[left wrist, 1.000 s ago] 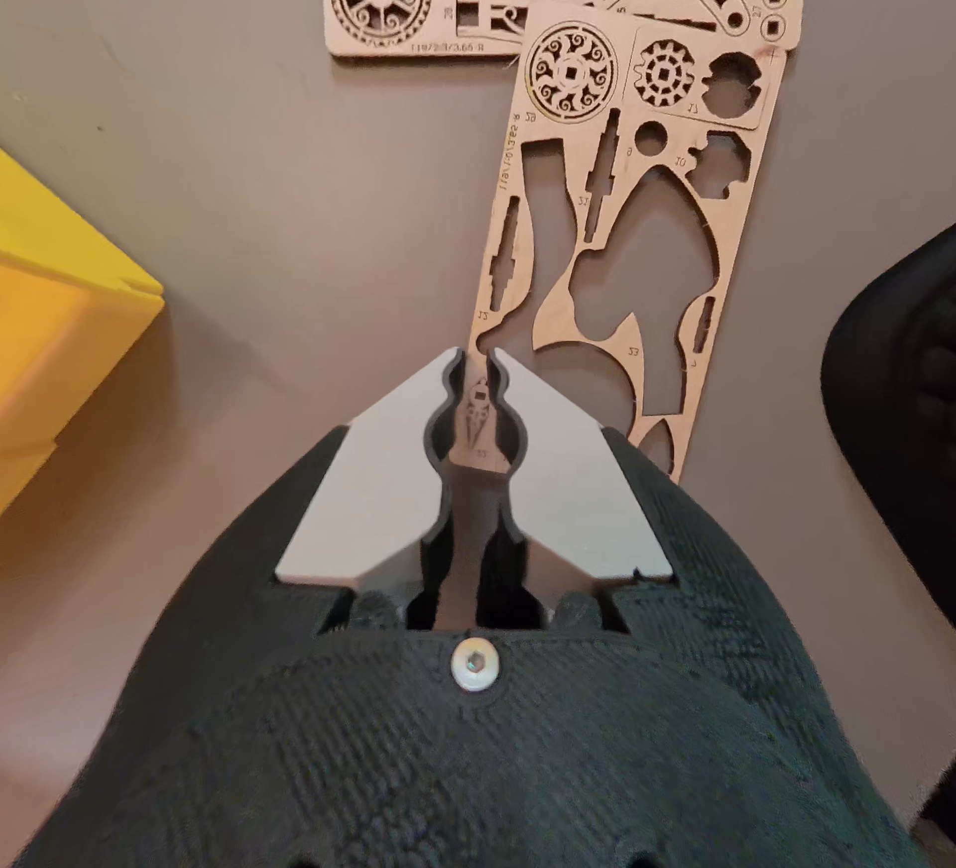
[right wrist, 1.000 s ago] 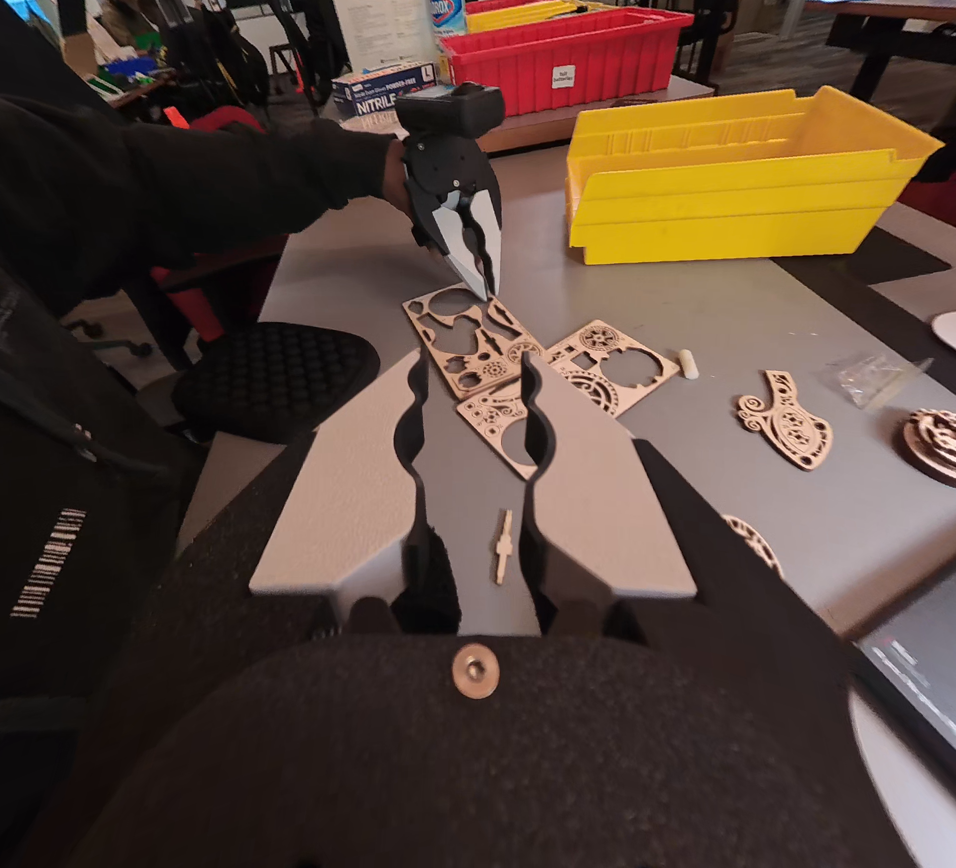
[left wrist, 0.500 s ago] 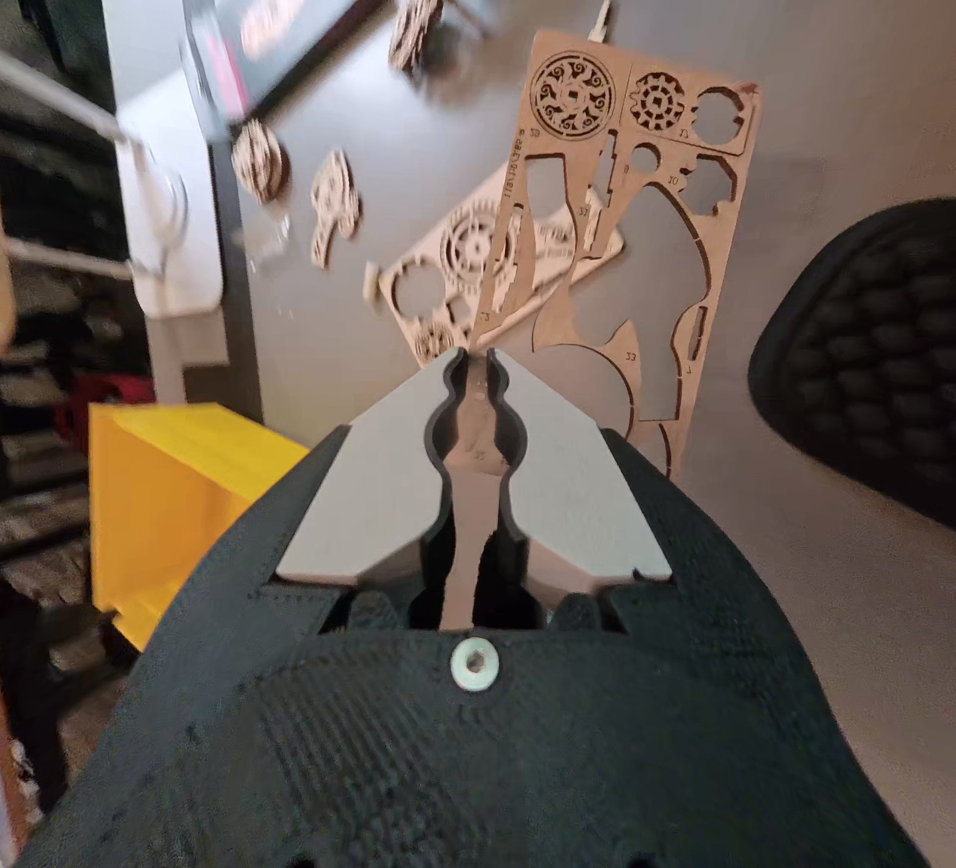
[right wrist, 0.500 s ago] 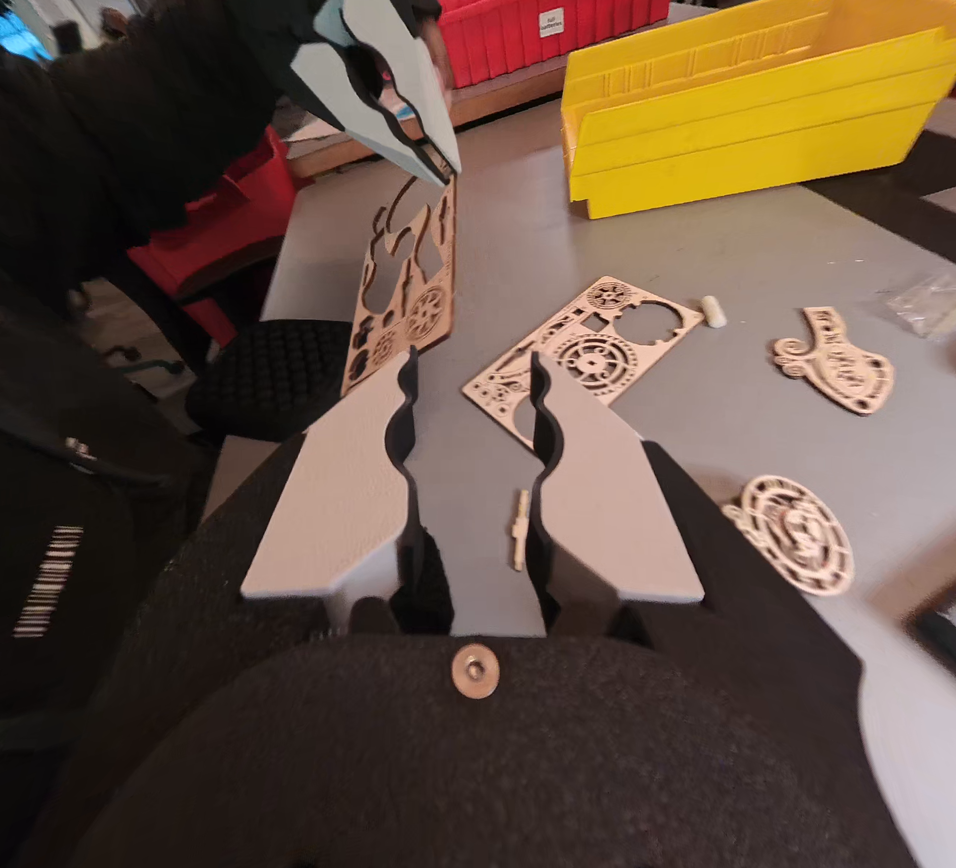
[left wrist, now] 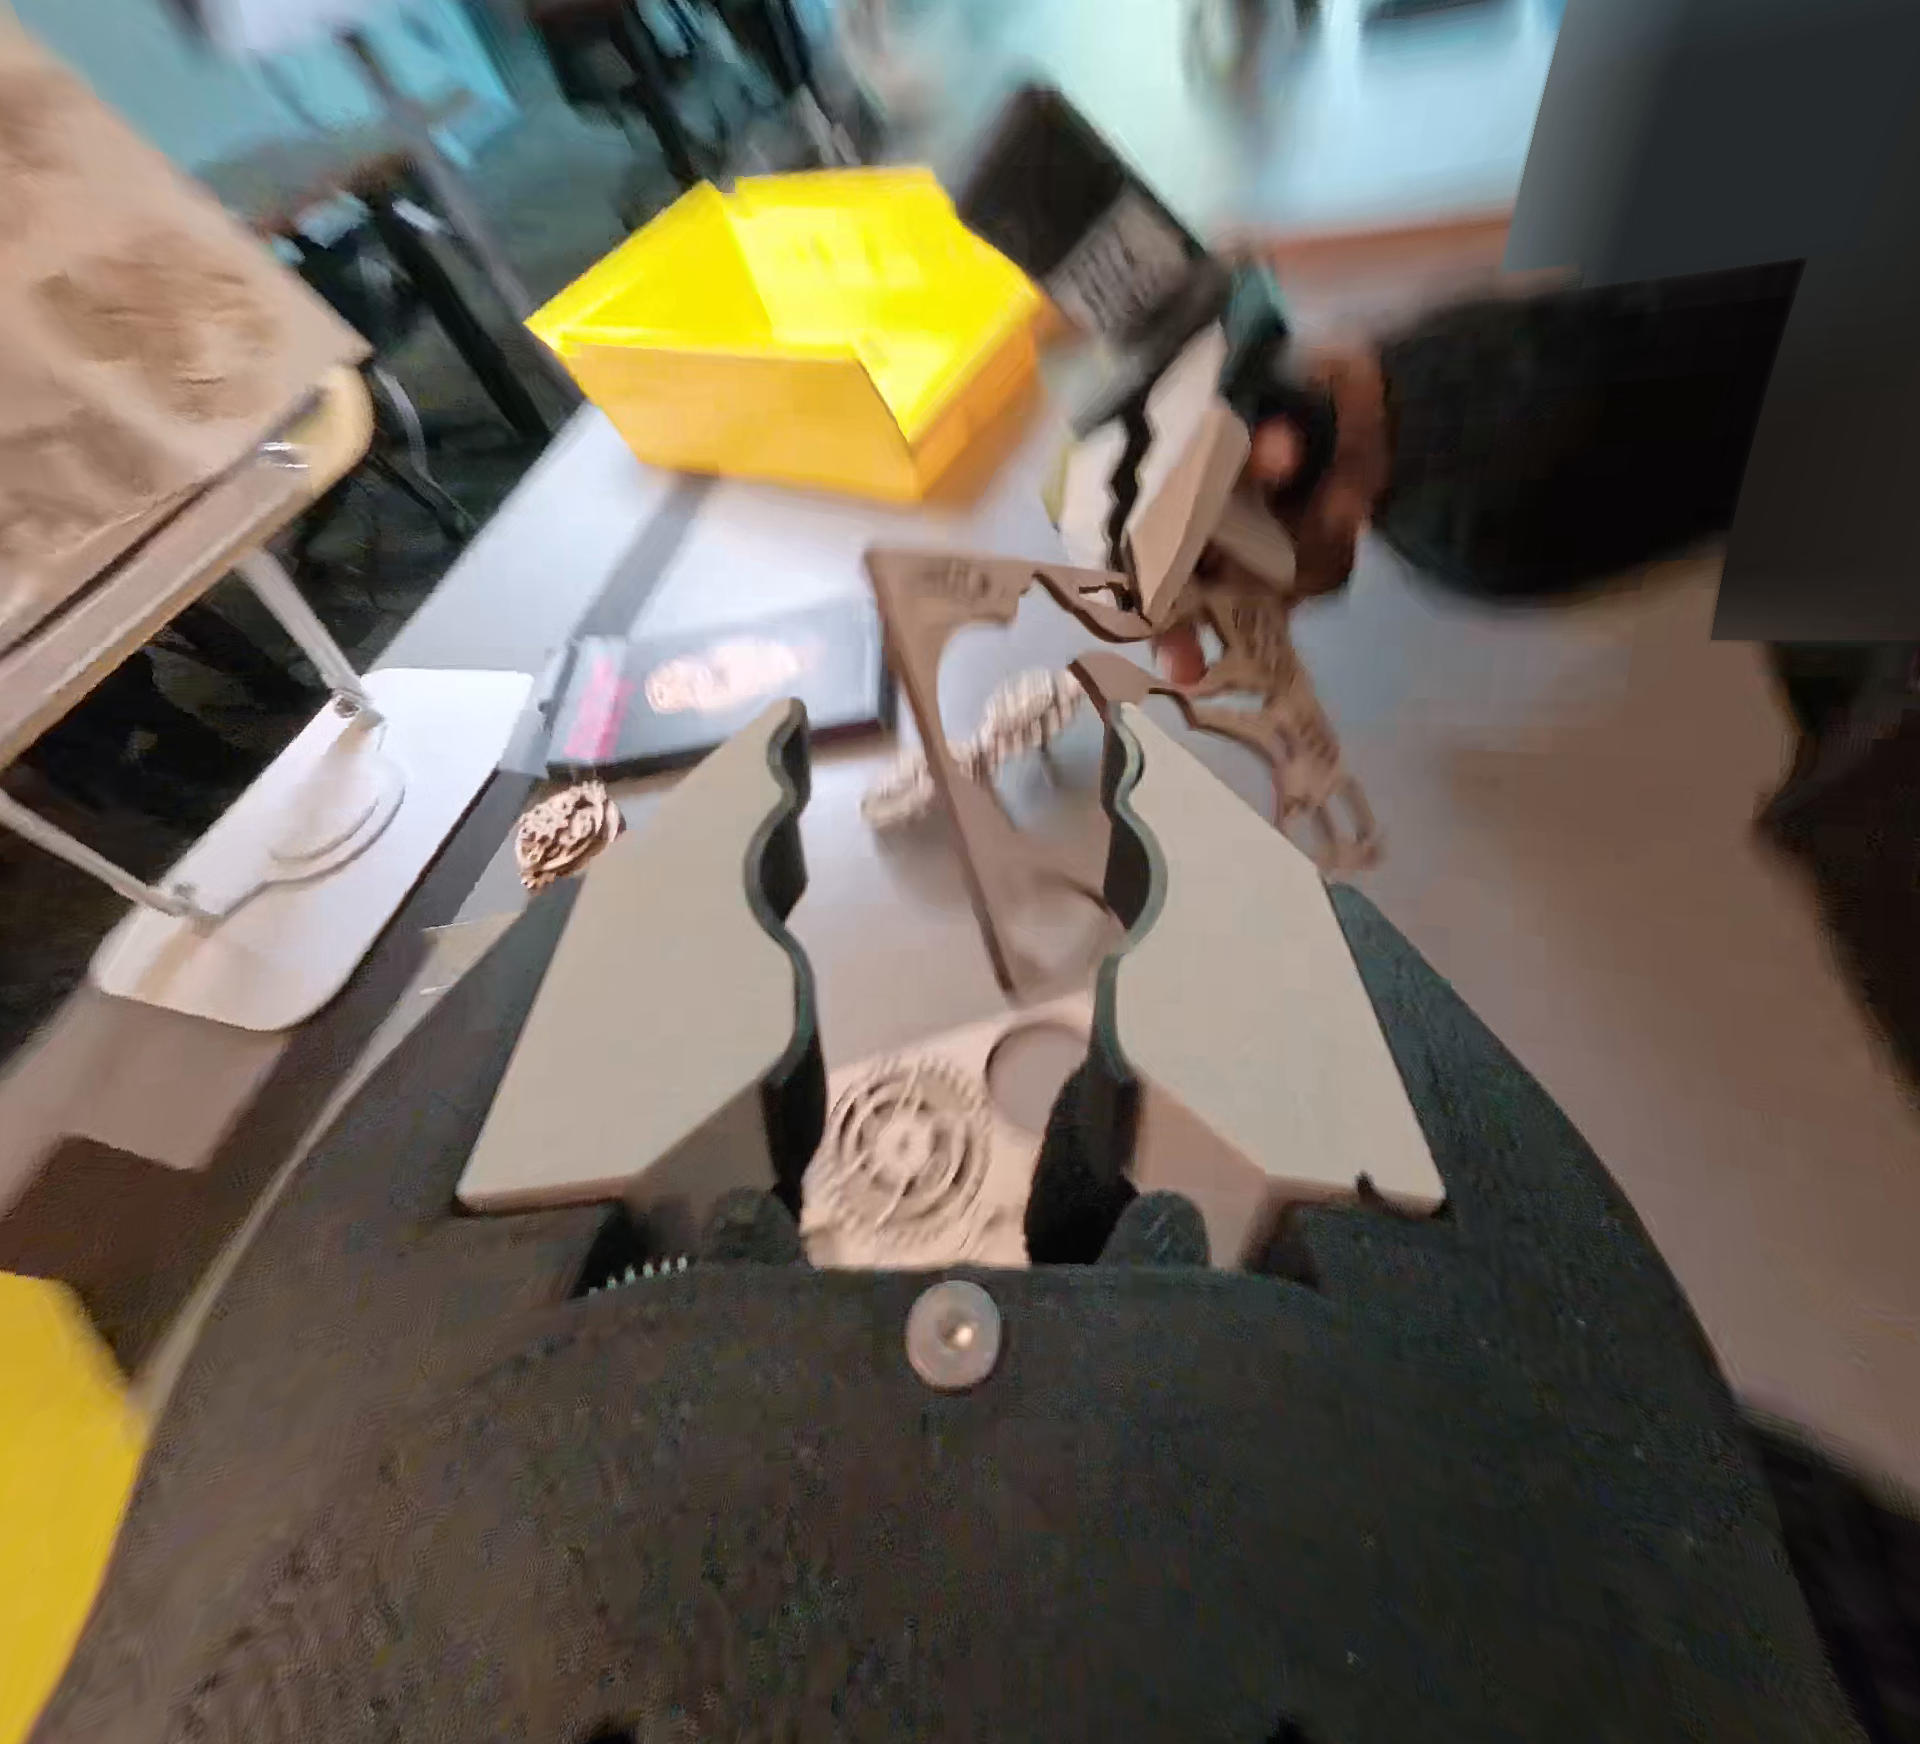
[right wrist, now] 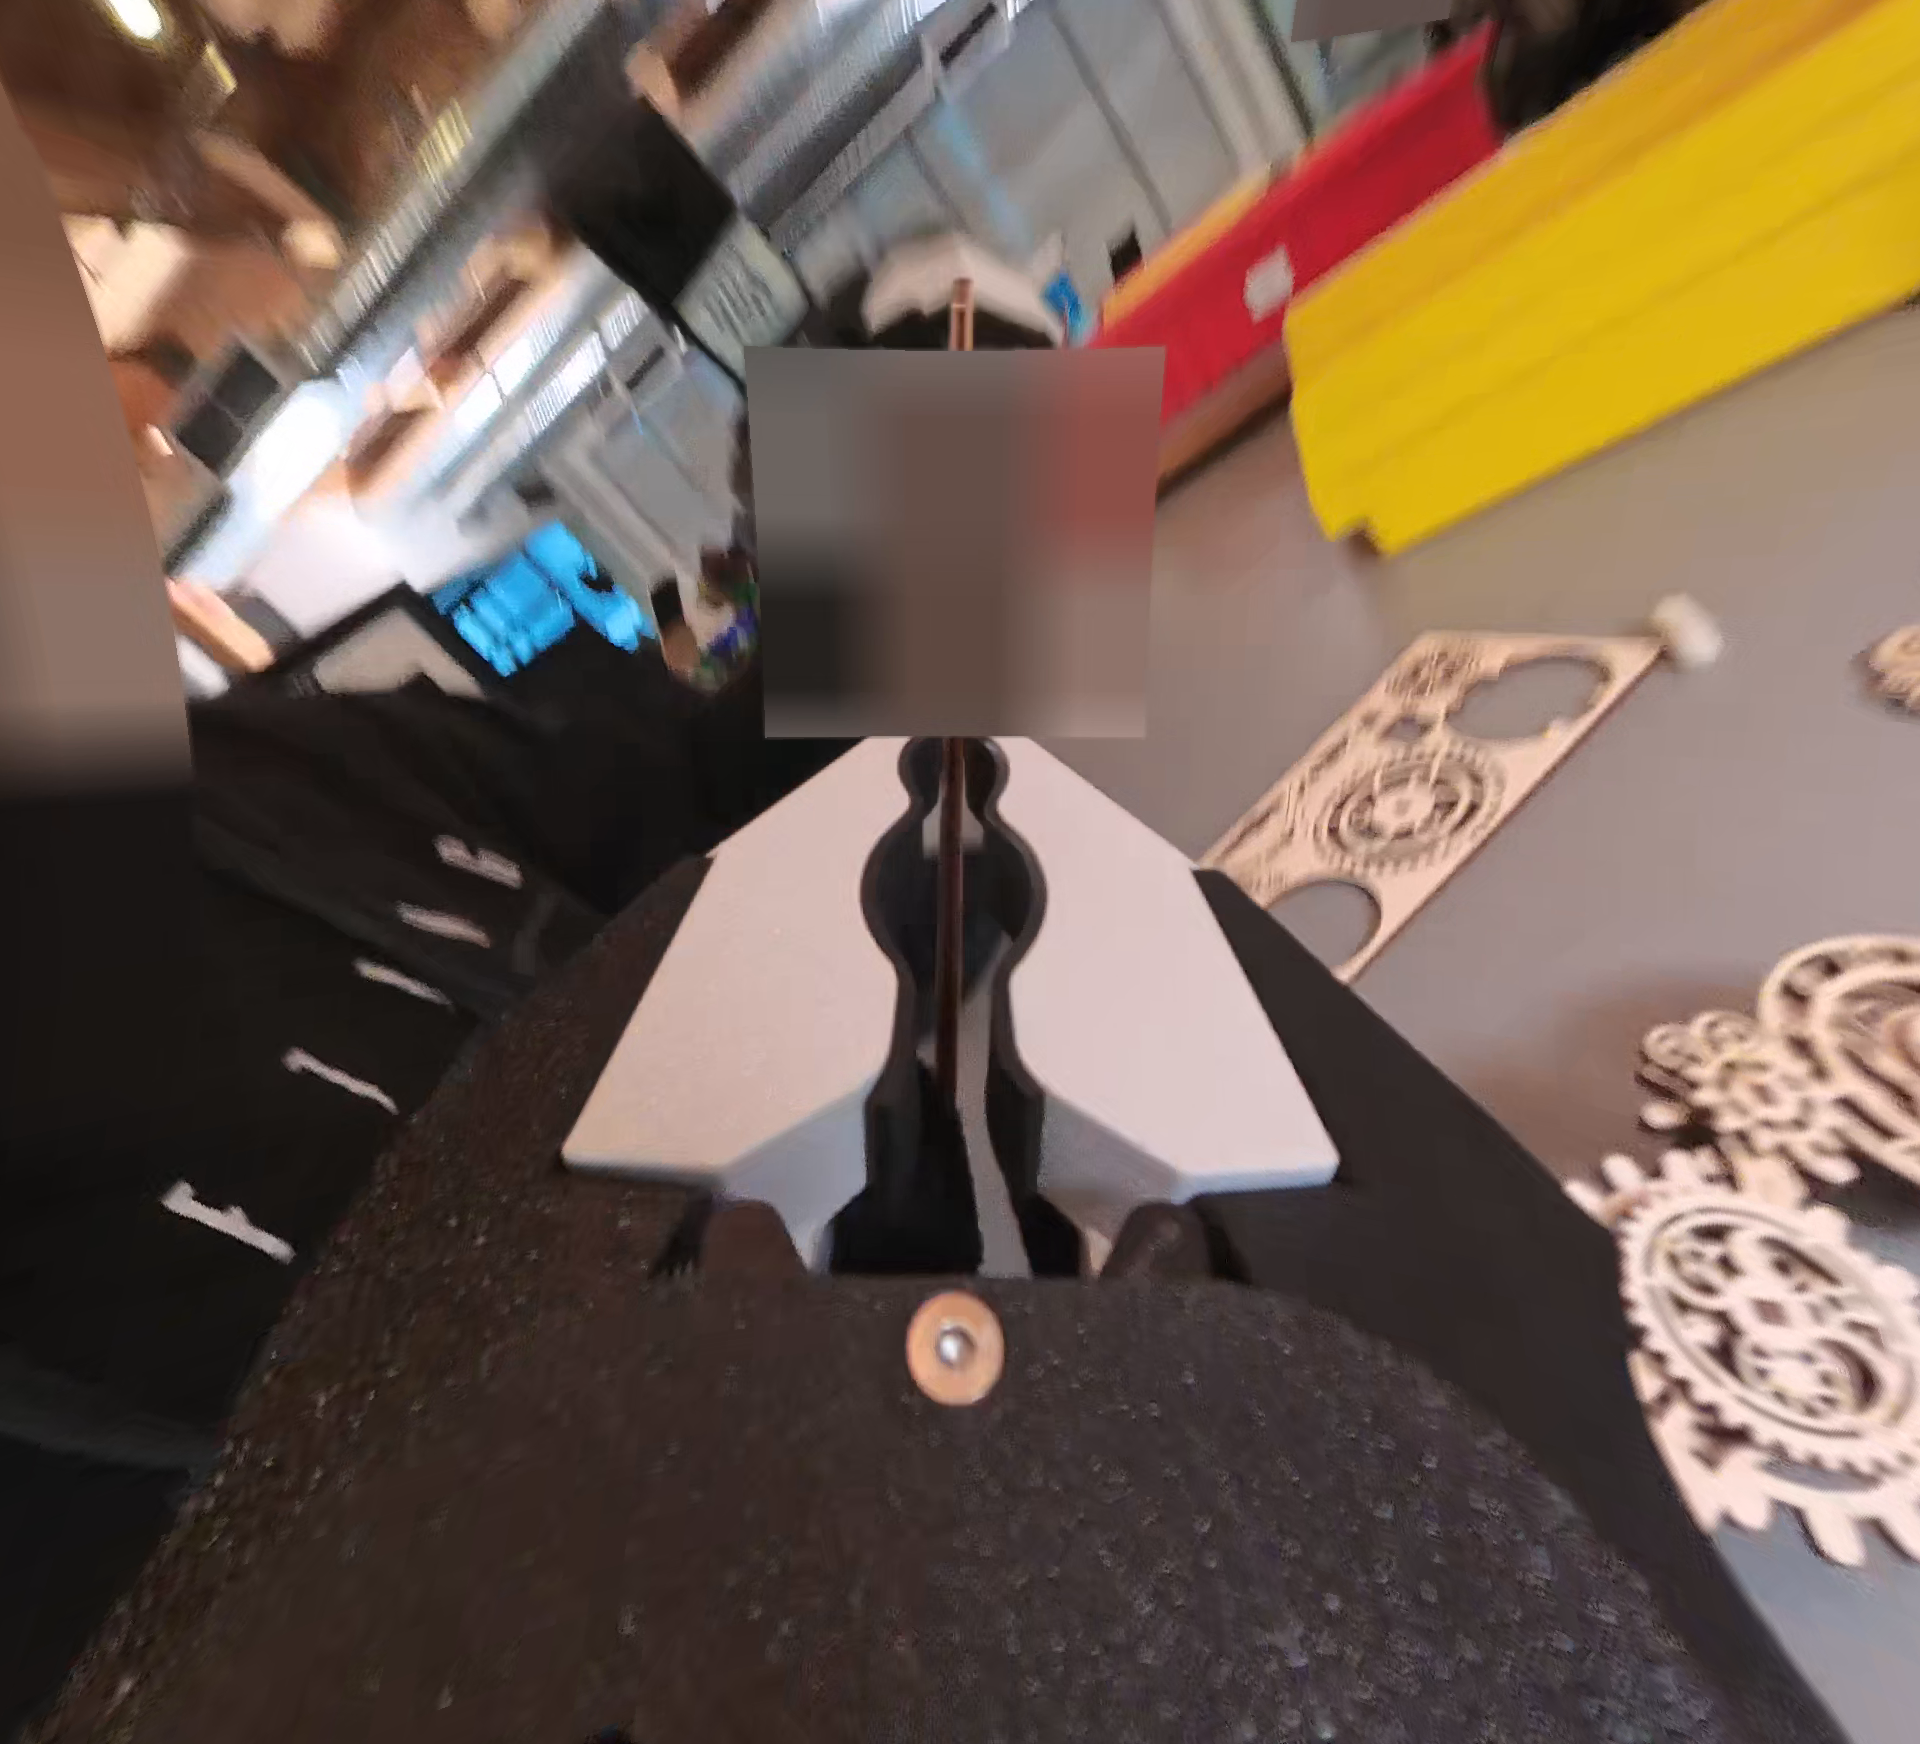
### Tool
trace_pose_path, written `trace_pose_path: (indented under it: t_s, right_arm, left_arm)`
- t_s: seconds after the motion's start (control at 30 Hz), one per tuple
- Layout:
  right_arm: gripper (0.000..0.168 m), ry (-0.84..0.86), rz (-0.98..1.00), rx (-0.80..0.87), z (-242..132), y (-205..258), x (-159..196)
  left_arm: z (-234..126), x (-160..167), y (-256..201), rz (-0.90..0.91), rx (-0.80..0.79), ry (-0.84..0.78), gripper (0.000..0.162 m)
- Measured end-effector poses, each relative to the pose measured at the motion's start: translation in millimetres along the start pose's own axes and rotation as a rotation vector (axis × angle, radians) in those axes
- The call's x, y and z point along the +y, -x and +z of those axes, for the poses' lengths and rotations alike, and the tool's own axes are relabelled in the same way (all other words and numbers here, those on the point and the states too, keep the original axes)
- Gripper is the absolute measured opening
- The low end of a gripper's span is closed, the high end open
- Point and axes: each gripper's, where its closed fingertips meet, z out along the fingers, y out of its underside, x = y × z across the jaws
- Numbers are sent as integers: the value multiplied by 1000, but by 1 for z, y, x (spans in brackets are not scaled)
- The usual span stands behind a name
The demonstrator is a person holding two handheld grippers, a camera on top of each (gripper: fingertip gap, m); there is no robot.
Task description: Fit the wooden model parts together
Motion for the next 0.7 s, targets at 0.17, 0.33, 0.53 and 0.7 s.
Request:
trace_pose_path:
  t_s: [0.17, 0.33, 0.53, 0.7]
  right_arm:
    - [2, -290, -17, -38, -23, 1, -44]
    - [1, -230, -49, 27, -5, -7, -22]
    - [18, -76, -193, 158, -5, -22, -17]
    - [7, -46, -211, 208, -10, -24, -21]
  left_arm:
    - [8, -12, -1, -666, 187, -437, 42]
    - [47, 3, -19, -751, 243, -351, 0]
    - [53, 37, -30, -817, 269, -180, 0]
    - [63, 45, -53, -794, 326, -93, 0]
